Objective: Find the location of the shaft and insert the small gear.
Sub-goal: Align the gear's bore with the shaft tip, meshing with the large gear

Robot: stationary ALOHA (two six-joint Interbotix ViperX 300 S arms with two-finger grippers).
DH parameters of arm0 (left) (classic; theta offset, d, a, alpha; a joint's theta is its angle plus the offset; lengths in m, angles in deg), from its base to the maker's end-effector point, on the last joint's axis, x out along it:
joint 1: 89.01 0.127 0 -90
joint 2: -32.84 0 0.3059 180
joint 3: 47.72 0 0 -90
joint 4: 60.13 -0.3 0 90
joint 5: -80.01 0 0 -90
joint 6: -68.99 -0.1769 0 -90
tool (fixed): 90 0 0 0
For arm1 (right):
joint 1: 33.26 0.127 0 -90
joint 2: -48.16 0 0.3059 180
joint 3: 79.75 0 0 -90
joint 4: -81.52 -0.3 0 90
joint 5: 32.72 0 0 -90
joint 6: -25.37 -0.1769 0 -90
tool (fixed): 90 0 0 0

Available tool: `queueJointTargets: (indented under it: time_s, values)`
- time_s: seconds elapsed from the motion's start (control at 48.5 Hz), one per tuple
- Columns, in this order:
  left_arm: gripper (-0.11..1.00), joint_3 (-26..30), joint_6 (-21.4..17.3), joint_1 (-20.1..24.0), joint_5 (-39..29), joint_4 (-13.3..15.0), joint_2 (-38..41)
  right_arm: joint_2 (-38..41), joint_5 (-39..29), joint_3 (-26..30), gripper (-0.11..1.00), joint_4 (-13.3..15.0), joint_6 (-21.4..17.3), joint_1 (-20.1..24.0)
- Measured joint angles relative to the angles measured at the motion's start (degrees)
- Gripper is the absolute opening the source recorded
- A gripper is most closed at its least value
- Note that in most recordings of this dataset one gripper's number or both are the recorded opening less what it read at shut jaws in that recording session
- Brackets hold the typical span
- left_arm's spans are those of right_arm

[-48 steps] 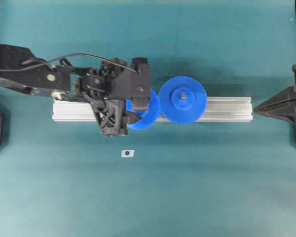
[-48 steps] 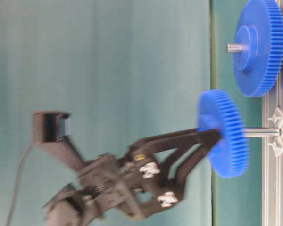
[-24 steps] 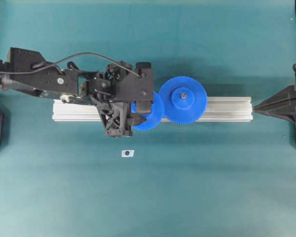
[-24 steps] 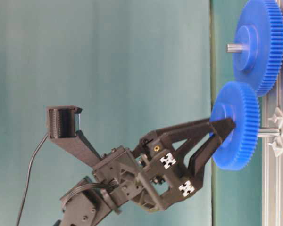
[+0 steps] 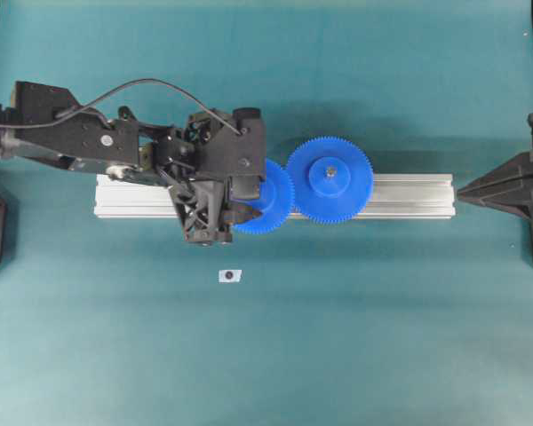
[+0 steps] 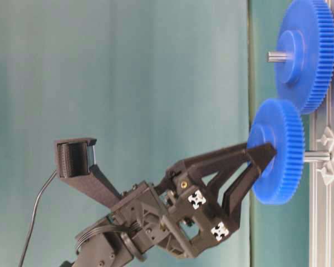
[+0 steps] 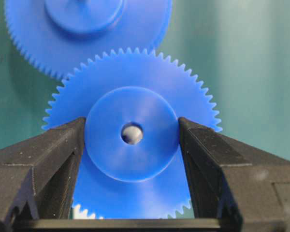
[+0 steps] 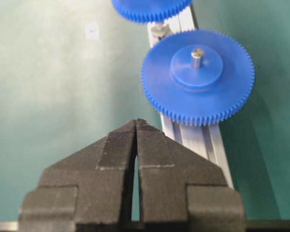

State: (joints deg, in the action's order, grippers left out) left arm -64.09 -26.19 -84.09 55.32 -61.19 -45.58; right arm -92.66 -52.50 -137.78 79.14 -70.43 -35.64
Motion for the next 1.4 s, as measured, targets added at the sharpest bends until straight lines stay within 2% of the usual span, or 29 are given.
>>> queueJointTargets:
  time_s: [0.227, 0.599, 0.888, 1.404]
  values:
    - [0.65, 0.2, -0.1, 0.0, 0.5, 0.0, 0.1, 0.0, 0.0, -0.2, 0.02, 0.1, 0.0, -0.1]
    - [0.65, 6.0, 0.0, 0.0, 0.5, 0.1, 4.5, -0.1, 0.0, -0.4, 0.02, 0.0, 0.0, -0.2]
    - [0.65, 5.3, -0.1, 0.0, -3.9, 0.0, 3.7, -0.2, 0.0, -0.4, 0.02, 0.0, 0.0, -0.2]
    - [0.65, 4.7, 0.1, -0.1, -5.7, 0.0, 3.0, -0.3, 0.1, -0.4, 0.02, 0.0, 0.0, -0.2]
